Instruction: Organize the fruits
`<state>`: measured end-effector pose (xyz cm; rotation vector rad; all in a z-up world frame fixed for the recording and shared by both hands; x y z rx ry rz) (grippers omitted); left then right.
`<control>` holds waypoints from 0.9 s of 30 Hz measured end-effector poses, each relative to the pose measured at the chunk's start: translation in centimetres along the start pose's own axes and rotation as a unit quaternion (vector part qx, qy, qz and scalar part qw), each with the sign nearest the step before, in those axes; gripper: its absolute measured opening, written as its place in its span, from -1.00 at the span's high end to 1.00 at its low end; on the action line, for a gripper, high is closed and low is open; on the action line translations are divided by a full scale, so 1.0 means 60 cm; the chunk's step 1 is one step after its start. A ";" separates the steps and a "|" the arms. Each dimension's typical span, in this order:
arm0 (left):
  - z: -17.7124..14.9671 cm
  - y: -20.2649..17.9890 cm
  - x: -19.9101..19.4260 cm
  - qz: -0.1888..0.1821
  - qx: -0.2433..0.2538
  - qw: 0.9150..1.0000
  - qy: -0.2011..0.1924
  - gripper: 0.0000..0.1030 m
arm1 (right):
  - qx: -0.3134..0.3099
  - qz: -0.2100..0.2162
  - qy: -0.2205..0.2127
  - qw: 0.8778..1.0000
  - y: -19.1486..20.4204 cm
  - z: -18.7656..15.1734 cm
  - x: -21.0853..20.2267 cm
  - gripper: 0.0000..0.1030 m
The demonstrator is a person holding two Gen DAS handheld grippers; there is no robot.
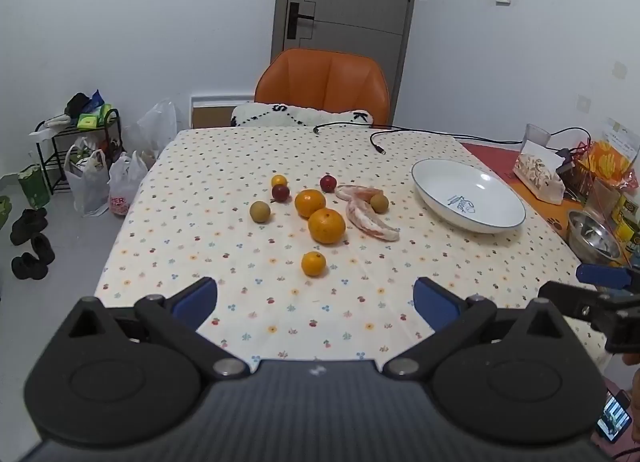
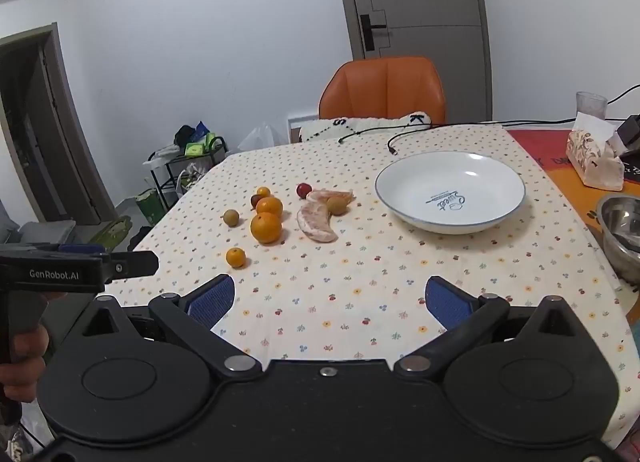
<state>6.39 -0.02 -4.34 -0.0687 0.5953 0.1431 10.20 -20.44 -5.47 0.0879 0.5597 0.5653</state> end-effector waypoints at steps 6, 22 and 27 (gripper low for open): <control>-0.001 0.009 -0.001 0.004 -0.002 1.000 0.012 -1.00 | -0.005 -0.001 0.008 1.000 0.004 -0.002 0.011 -1.00; -0.006 0.006 0.014 0.005 -0.003 1.000 0.016 -1.00 | 0.000 -0.011 0.005 1.000 -0.007 -0.001 0.018 -1.00; -0.004 0.006 0.014 0.006 -0.007 1.000 0.015 -1.00 | -0.003 -0.010 0.004 1.000 -0.007 0.002 0.015 -1.00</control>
Point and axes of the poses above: each gripper's, at about its wrist camera, not at the fingertips, and x roughly the way its jaws point, y to its left, z to its top, the point moved 8 cm from there along x, roughly the way its jaws point, and after that the axes turned 7 degrees about z, right-handed, at the moved point
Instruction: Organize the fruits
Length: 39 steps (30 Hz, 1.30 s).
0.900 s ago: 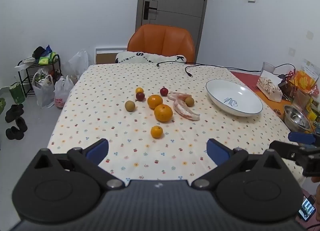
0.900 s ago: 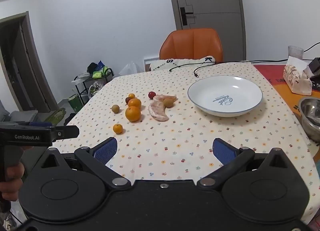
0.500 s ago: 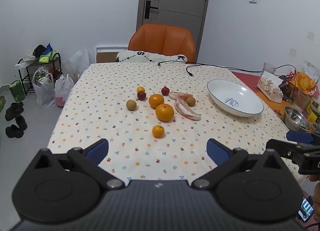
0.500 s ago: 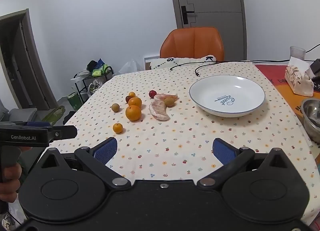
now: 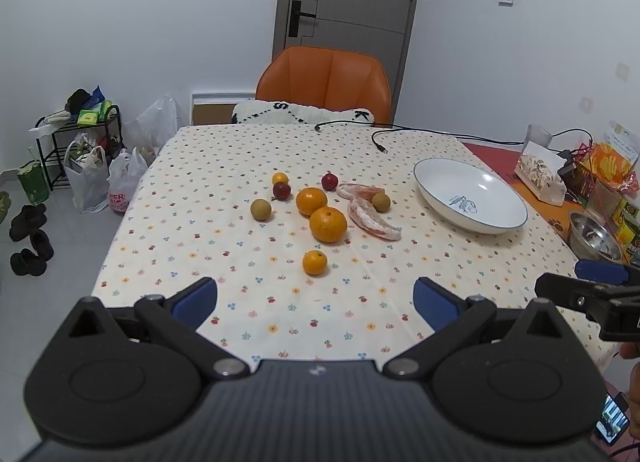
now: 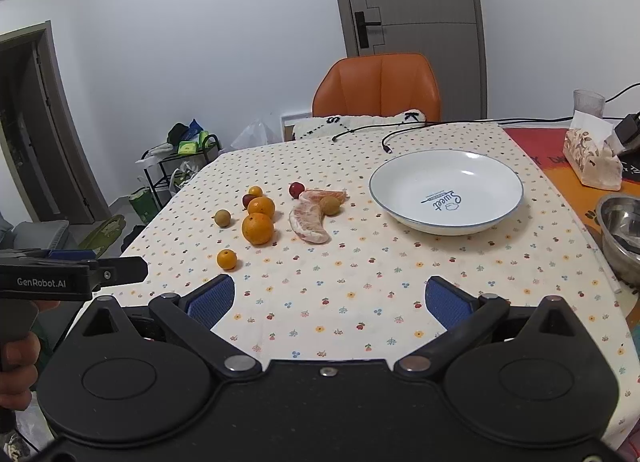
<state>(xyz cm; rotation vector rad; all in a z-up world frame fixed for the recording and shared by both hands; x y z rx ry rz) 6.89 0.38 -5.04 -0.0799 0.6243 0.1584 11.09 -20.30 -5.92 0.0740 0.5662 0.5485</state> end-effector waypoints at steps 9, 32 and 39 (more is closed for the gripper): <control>0.000 -0.001 0.000 -0.001 0.002 1.000 0.000 -1.00 | 0.006 0.000 -0.003 1.000 -0.003 -0.002 -0.003 -1.00; -0.013 -0.005 -0.024 0.001 0.006 1.000 -0.012 -1.00 | -0.001 0.008 -0.008 1.000 0.010 -0.009 -0.018 -1.00; -0.014 -0.002 -0.027 0.000 0.006 1.000 -0.012 -1.00 | 0.000 0.005 -0.007 1.000 0.010 -0.011 -0.015 -1.00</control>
Point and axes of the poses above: each gripper's, at about its wrist camera, not at the fingertips, and x roughly the way its jaws point, y to its left, z to its top, the point moved 8 cm from there along x, roughly the way its jaws point, and after that the axes turned 7 degrees about z, right-handed, at the moved point
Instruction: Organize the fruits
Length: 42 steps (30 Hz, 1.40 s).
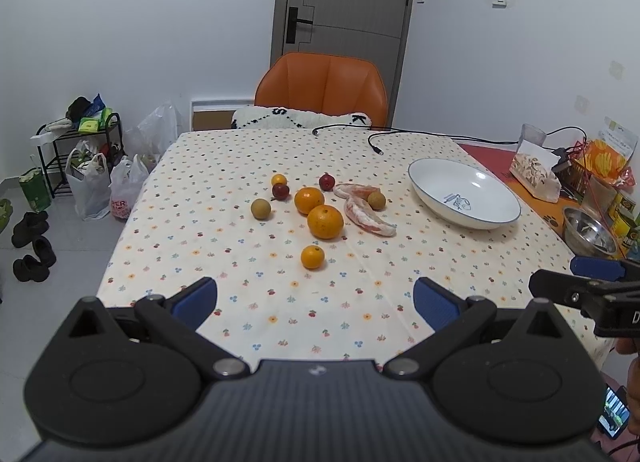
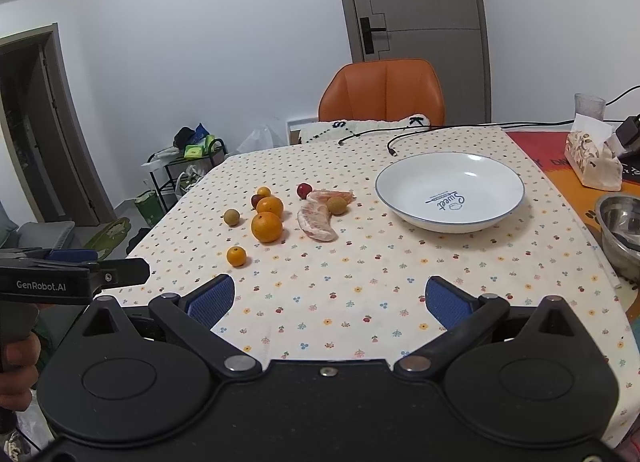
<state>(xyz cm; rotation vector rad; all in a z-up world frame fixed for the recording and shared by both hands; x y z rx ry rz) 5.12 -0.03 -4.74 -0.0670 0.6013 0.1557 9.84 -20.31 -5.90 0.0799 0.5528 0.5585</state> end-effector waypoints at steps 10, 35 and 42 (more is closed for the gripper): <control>0.000 0.002 0.004 -0.004 -0.002 1.000 0.000 -1.00 | -0.006 -0.007 -0.004 1.000 0.005 0.001 -0.003 -1.00; 0.029 0.001 0.052 -0.005 -0.009 1.000 0.010 -1.00 | 0.013 0.007 0.006 1.000 -0.034 0.021 0.041 -1.00; 0.037 0.007 0.087 -0.002 -0.013 1.000 0.014 -1.00 | 0.011 0.015 0.009 1.000 -0.045 0.028 0.069 -1.00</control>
Point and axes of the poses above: each gripper's, at about its wrist camera, not at the fingertips, and x roughly the way its jaws point, y to its left, z to its top, the point moved 8 cm from there along x, roughly the way its jaws point, and after that the axes turned 7 degrees about z, right-handed, at the moved point
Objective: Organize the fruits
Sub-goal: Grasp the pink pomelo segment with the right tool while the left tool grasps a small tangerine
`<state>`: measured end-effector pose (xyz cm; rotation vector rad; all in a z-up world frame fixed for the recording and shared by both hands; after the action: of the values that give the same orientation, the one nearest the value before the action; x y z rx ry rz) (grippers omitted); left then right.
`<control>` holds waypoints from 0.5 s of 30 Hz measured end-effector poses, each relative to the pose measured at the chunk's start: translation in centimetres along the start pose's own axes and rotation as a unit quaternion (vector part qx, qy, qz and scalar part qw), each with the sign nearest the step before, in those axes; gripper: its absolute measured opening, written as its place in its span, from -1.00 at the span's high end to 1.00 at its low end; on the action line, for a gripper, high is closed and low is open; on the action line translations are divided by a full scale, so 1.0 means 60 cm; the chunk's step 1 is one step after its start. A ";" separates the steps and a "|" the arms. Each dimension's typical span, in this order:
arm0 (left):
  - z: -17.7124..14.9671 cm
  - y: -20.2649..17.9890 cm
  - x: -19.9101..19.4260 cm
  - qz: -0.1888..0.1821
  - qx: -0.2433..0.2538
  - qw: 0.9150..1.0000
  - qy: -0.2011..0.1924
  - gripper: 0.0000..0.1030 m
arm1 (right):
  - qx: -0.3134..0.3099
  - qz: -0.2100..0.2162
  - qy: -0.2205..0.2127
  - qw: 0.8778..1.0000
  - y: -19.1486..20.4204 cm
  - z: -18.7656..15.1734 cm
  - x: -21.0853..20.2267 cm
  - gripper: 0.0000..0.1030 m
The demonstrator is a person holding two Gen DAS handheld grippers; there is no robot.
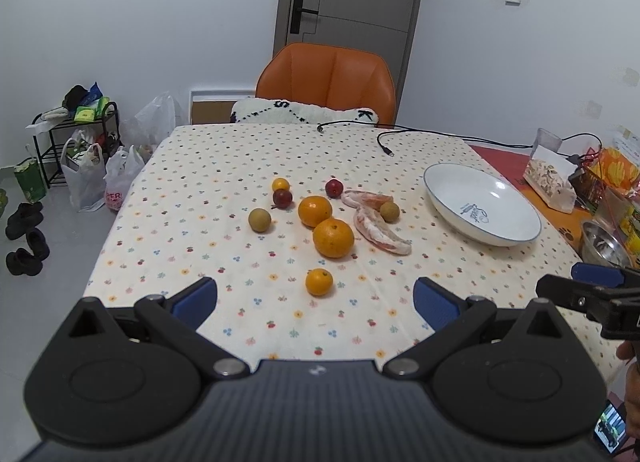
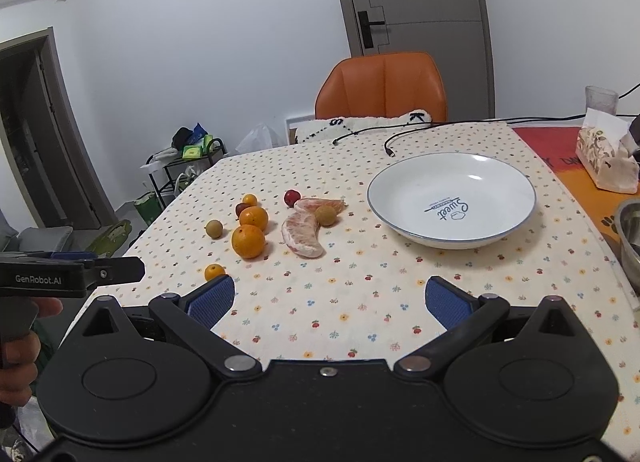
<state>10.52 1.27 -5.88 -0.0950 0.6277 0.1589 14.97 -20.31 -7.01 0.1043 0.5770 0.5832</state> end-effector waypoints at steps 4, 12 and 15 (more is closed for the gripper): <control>0.011 0.005 0.016 0.002 -0.013 1.000 -0.012 -0.99 | 0.003 0.013 0.003 1.000 -0.007 0.001 0.020 -1.00; 0.018 0.012 0.059 0.001 -0.019 1.000 -0.011 -0.77 | 0.008 0.026 0.017 0.999 -0.018 0.005 0.065 -0.79; 0.016 0.010 0.073 -0.003 -0.019 1.000 -0.004 -0.61 | 0.011 0.032 0.024 0.999 -0.020 0.006 0.083 -0.70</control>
<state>14.47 2.53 -7.73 -0.1330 0.6156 0.1659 19.12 -18.57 -9.43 0.1307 0.6290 0.6418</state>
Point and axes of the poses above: each gripper's, at about its wrist camera, not at the fingertips, and x roughly the way its jaws point, y to its left, z to its top, the point moved 8 cm from there along x, roughly the way its jaws point, and after that the axes turned 7 degrees about z, right-handed, at the moved point
